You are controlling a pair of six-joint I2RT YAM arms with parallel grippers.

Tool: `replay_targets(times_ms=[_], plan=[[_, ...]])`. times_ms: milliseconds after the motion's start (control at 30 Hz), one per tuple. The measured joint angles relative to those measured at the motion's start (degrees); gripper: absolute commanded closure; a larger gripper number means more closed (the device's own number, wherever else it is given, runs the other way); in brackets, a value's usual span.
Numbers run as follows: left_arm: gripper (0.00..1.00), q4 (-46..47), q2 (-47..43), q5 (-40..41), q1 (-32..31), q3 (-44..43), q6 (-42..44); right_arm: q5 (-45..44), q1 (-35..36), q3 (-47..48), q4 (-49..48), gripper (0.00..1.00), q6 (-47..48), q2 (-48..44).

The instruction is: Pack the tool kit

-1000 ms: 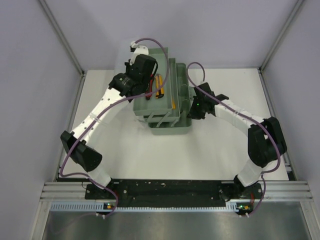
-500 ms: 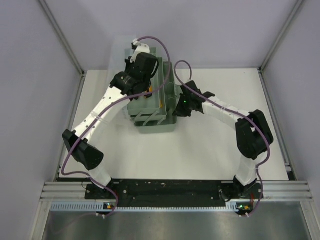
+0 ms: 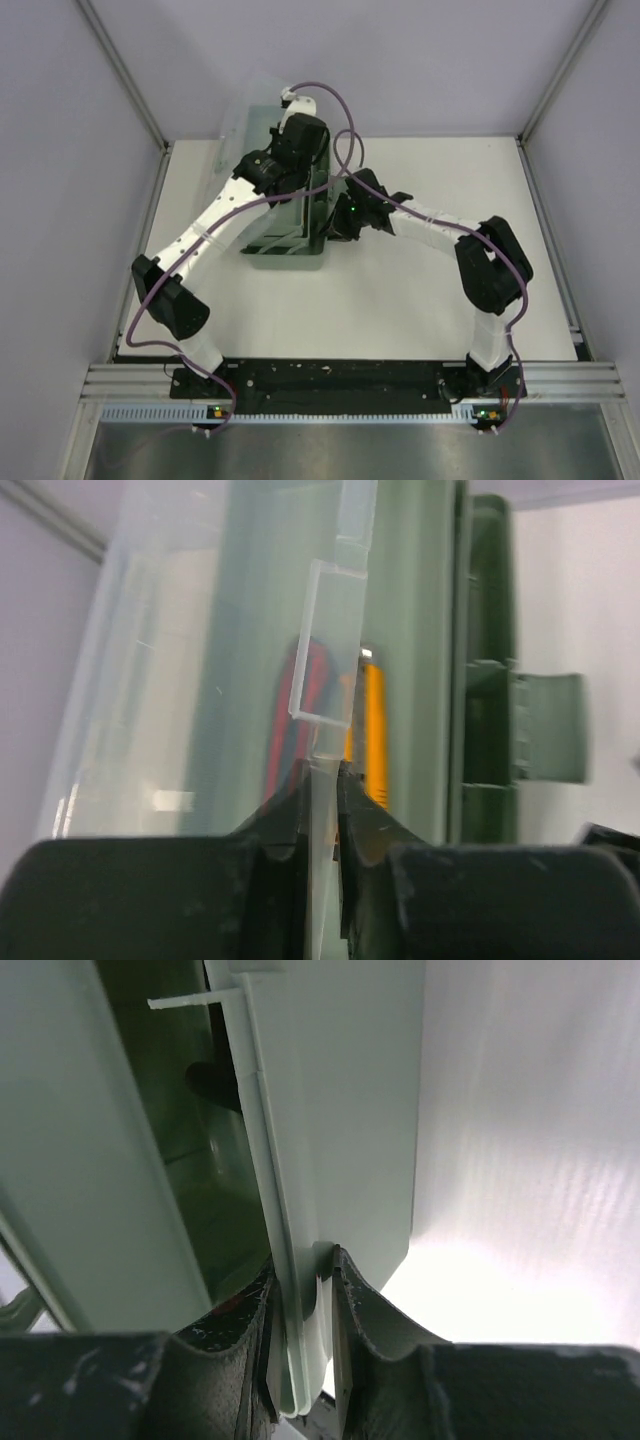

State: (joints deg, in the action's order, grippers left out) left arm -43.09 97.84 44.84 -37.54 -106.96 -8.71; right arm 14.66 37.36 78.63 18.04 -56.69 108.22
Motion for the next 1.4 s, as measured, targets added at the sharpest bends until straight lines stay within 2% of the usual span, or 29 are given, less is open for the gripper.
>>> replay_targets(times_ms=[133, 233, 433, 600, 867, 1267, 1400], plan=[[0.67, 1.2, 0.0, -8.0, -1.2, 2.6, -6.0, 2.0, 0.4, -1.2, -3.4, 0.79, -1.6, 0.4], [0.58, 2.0, 0.0, -12.6, -2.1, 2.9, -8.9, 2.7, 0.2, -3.0, -6.2, 0.76, -3.0, 0.1], [0.48, 5.7, -1.4, -20.1, -2.3, 3.0, -11.3, 2.5, -1.2, -8.8, -11.2, 0.67, -5.3, -2.8], [0.39, 8.6, -4.0, -23.4, -2.1, 3.0, -11.1, 1.0, -3.7, -13.9, -10.9, 0.56, -5.9, -7.4], [0.32, 10.0, -5.2, -28.1, 0.5, 3.0, -10.7, -3.4, -7.5, -16.0, -7.7, 0.53, -3.3, -11.8], [0.29, 10.2, -7.8, -40.2, 11.7, 7.5, -11.7, -19.8, -8.3, -17.3, -3.0, 0.53, 7.7, -24.0], [0.27, 10.1, -7.7, -44.7, 13.4, 8.3, -11.9, -21.6, -9.7, -17.8, -2.8, 0.53, 9.0, -24.9]])
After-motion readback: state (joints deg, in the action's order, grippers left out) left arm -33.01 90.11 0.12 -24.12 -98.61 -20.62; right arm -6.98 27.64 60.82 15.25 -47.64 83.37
